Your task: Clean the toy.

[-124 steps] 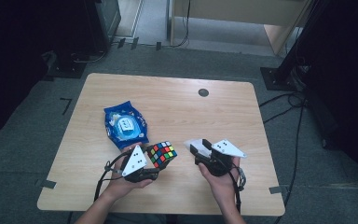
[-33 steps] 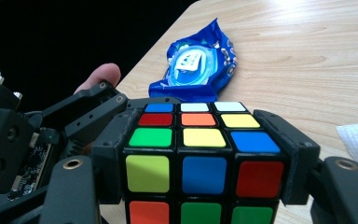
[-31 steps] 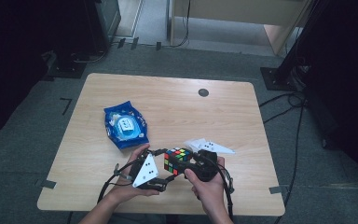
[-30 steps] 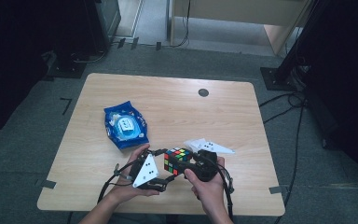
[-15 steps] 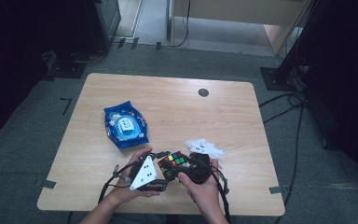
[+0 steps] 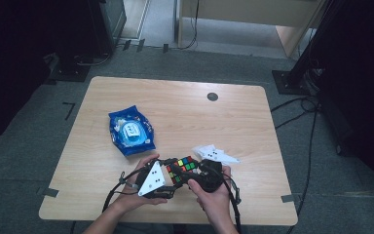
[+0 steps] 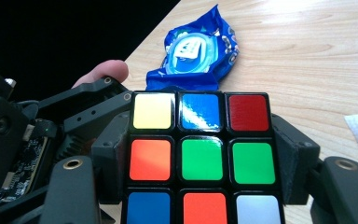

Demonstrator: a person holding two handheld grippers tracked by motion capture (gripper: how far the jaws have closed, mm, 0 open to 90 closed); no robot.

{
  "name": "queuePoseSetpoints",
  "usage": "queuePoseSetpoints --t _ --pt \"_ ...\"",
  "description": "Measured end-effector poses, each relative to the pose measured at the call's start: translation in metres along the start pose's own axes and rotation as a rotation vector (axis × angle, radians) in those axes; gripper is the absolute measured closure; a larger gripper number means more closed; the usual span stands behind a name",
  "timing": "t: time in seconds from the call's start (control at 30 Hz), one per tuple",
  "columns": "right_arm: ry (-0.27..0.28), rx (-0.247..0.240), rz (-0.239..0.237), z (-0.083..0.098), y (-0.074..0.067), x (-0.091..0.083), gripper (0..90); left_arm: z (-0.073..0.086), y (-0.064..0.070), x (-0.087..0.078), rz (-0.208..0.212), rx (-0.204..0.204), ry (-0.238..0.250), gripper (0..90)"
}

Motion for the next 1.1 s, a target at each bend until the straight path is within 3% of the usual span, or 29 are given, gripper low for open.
queuePoseSetpoints --t 0.17,0.23,0.33,0.43,0.53,0.6,0.7,0.73,0.8,0.83,0.9,0.97,1.03,1.1 --pt "-0.02 0.011 0.001 0.001 0.003 0.002 33.8 -0.001 0.003 0.0 -0.019 0.022 -0.007 33.7" --pt "-0.022 0.007 -0.019 -0.001 0.003 0.001 31.5 -0.001 -0.001 -0.002 -0.003 -0.012 0.001 33.9" --pt "-0.025 -0.023 -0.065 -0.008 0.002 -0.007 30.1 0.0 -0.009 -0.006 -0.016 -0.036 0.0 34.0" --pt "0.025 -0.044 -0.096 -0.024 0.006 -0.025 31.2 0.004 -0.019 -0.01 -0.044 -0.063 -0.008 34.0" --pt "0.07 -0.05 -0.075 -0.033 0.018 -0.037 33.2 0.008 -0.027 -0.012 -0.065 -0.091 -0.026 34.0" --pt "0.095 -0.081 -0.021 -0.034 0.032 -0.039 35.8 0.011 -0.029 -0.011 -0.075 -0.098 -0.04 34.0" --pt "0.104 -0.184 0.16 -0.029 0.061 -0.03 39.5 0.013 -0.031 -0.01 -0.081 -0.107 -0.056 33.9" --pt "0.093 -0.206 0.209 -0.024 0.074 -0.024 39.9 0.014 -0.03 -0.009 -0.08 -0.106 -0.058 33.9" --pt "0.059 -0.21 0.255 -0.015 0.093 -0.013 39.9 0.014 -0.03 -0.008 -0.078 -0.106 -0.063 33.9" --pt "0.033 -0.224 0.268 -0.01 0.102 -0.007 39.8 0.015 -0.03 -0.007 -0.078 -0.104 -0.069 33.9" --pt "-0.036 -0.268 0.346 0.002 0.121 0.004 39.5 0.017 -0.03 -0.006 -0.076 -0.114 -0.07 33.9" --pt "-0.074 -0.259 0.38 0.008 0.132 0.009 39.9 0.018 -0.03 -0.006 -0.078 -0.118 -0.076 33.9" --pt "-0.06 -0.222 0.419 0.01 0.139 0.01 44.0 0.019 -0.031 -0.006 -0.078 -0.122 -0.078 33.9" --pt "-0.063 -0.176 0.417 0.011 0.144 0.009 48.6 0.019 -0.032 -0.006 -0.08 -0.129 -0.08 34.0"
Point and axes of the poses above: each handheld gripper's, and its own axes: x roughly forward along the jaws, z roughly out of its underside, y roughly to its right, the point moved 5 cm from there along x, roughly forward along the jaws, and after that the axes turned 6 degrees about x, right-handed, at the moved point
